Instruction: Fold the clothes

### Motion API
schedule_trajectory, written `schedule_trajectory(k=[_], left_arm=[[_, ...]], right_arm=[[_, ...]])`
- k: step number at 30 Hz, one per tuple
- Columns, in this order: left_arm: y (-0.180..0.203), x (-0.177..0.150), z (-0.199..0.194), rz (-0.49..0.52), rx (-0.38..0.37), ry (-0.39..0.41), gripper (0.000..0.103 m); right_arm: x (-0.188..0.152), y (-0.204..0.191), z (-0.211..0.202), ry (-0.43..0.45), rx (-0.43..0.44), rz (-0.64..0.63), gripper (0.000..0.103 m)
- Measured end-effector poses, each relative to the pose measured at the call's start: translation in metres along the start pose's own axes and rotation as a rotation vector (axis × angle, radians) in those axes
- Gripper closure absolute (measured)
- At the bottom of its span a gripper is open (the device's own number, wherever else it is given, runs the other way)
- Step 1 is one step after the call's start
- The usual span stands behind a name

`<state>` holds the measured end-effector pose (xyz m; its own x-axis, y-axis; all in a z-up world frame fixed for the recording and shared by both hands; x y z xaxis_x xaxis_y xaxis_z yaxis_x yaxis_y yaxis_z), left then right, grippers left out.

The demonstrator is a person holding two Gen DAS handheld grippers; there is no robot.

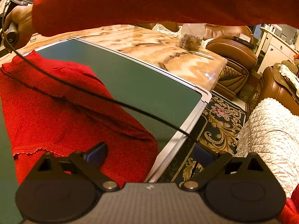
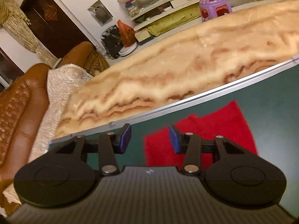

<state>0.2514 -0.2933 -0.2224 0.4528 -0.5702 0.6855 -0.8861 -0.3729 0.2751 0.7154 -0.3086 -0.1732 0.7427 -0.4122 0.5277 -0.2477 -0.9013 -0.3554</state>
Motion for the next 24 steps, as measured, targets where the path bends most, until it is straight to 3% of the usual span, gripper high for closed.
schedule_trajectory(k=[3, 7, 14, 16, 24], left_arm=[[0.0, 0.0, -0.001, -0.003, 0.0, 0.002, 0.002], [-0.001, 0.0, -0.001, -0.011, -0.005, 0.006, 0.001], [-0.002, 0.0, -0.002, -0.02, -0.017, 0.012, 0.001], [-0.003, -0.001, -0.003, -0.021, -0.019, 0.013, 0.001], [-0.003, -0.001, -0.005, -0.017, -0.018, 0.013, 0.001]], right_arm=[[-0.002, 0.0, 0.007, -0.008, -0.056, -0.097, 0.052], [-0.015, -0.018, 0.027, -0.027, -0.067, -0.218, 0.076], [-0.028, -0.034, 0.045, -0.036, -0.177, -0.318, 0.077], [-0.025, -0.031, 0.041, -0.017, -0.187, -0.297, 0.098], [-0.013, -0.039, 0.032, 0.032, -0.136, -0.268, 0.099]])
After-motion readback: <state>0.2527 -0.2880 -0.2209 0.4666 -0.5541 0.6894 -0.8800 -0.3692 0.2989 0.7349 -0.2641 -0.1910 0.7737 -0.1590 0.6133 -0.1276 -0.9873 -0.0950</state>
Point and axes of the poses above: each gripper's, at about its wrist camera, not at the fingertips, and z roughly the way its jaws point, y to its right, x to its top, the point moved 7 cm from there along z, roughly the way its jaws point, and after that the axes turned 9 degrees about -x, right-handed, at the moved point
